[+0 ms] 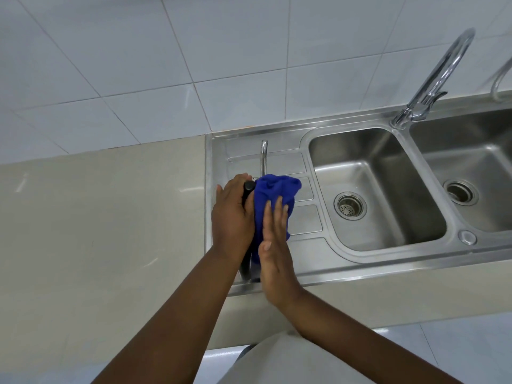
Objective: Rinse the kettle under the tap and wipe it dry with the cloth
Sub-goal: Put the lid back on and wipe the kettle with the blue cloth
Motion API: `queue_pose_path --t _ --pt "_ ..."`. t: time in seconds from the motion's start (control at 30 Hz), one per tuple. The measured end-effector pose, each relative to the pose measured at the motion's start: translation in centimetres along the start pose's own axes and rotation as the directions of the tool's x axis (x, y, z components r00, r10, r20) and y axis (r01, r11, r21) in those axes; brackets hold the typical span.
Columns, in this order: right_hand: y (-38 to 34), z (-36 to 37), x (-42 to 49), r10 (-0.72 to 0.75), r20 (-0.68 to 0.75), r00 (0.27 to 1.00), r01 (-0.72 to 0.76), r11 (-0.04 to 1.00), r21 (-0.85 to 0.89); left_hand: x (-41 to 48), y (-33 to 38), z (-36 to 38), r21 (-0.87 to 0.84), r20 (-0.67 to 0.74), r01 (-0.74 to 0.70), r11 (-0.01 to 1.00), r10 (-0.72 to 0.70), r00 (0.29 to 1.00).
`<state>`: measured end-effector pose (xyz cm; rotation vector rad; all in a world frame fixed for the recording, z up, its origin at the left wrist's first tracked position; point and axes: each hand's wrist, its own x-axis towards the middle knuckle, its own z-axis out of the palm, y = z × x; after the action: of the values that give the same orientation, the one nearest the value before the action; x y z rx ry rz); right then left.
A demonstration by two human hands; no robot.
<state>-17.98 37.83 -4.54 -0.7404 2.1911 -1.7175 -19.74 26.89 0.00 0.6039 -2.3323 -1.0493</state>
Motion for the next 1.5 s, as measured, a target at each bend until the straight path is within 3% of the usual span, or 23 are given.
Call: queue_pose_path --t 0.1,0.2,0.3,0.37,0.43,0.57,0.63,0.73,0.83,0.93,1.1,1.17,1.3,1.37,1.43,1.5 --pt "3.2 -0.5 0.8 0.083 -0.037 0.996 -0.080 0.994 0.074 0.4 -0.2 0.0 0.037 0.015 -0.027 0.999 0.026 1.000" --pt "4.1 -1.9 1.7 0.436 0.055 0.898 -0.420 0.814 0.402 0.7 -0.3 -0.3 0.020 0.056 -0.043 0.999 0.042 0.998" --pt "3.4 -2.9 2.8 0.530 0.083 0.844 -0.518 0.767 0.378 1.3 -0.3 -0.6 -0.021 0.105 -0.059 0.998 0.061 0.993" --pt "1.7 -2.8 2.6 0.404 0.000 0.915 -0.390 0.884 0.259 1.8 -0.5 -0.9 -0.050 0.165 -0.081 0.995 0.089 0.982" --pt "-0.1 -2.5 1.8 0.140 0.011 0.990 -0.140 0.989 0.052 2.1 -0.6 -1.2 -0.077 0.236 -0.129 0.989 0.144 0.961" --pt "1.0 -3.3 2.4 -0.075 0.012 0.997 0.076 0.995 -0.067 2.4 -0.8 -1.4 -0.100 0.314 -0.174 0.980 0.197 0.929" --pt "3.1 -4.1 3.2 -0.044 -0.002 0.999 0.044 0.997 -0.068 2.4 -1.2 -1.2 -0.103 0.314 -0.154 0.983 0.179 0.932" --pt "4.4 -4.6 3.9 0.275 0.032 0.961 -0.276 0.948 0.156 2.7 -1.1 -1.3 -0.056 0.328 -0.110 0.992 0.122 0.937" --pt "3.7 -4.2 3.7 0.375 0.025 0.927 -0.372 0.905 0.208 2.8 -0.1 -1.2 0.122 0.348 -0.078 0.990 0.031 0.937" --pt "0.9 -3.2 2.5 0.276 0.013 0.961 -0.276 0.953 0.128 1.6 0.5 -0.3 0.182 0.272 0.001 0.983 -0.052 0.961" --pt "-0.1 -3.8 3.2 -0.025 0.059 0.998 0.028 0.998 -0.063 1.1 -0.3 -0.2 0.163 0.235 -0.077 0.984 0.037 0.971" --pt "1.9 -4.6 3.9 0.012 0.050 0.999 -0.009 0.998 -0.061 1.5 -0.2 -0.6 0.183 0.248 -0.131 0.974 0.083 0.965" --pt "1.9 -5.4 4.1 0.275 0.081 0.958 -0.281 0.957 0.069 1.9 -0.5 -0.7 0.198 0.269 -0.201 0.959 0.144 0.952" --pt "0.2 -5.3 4.3 0.243 0.089 0.966 -0.249 0.966 0.064 2.1 -0.5 -0.8 0.207 0.292 -0.230 0.951 0.164 0.942" --pt "-1.5 -5.0 4.5 0.088 0.107 0.990 -0.088 0.996 -0.006 2.5 -0.5 -1.0 0.193 0.326 -0.272 0.943 0.199 0.924" --pt "-2.0 -4.8 4.9 0.023 0.118 0.993 -0.020 0.999 -0.030 2.8 -0.4 -1.0 0.180 0.341 -0.280 0.943 0.207 0.917"
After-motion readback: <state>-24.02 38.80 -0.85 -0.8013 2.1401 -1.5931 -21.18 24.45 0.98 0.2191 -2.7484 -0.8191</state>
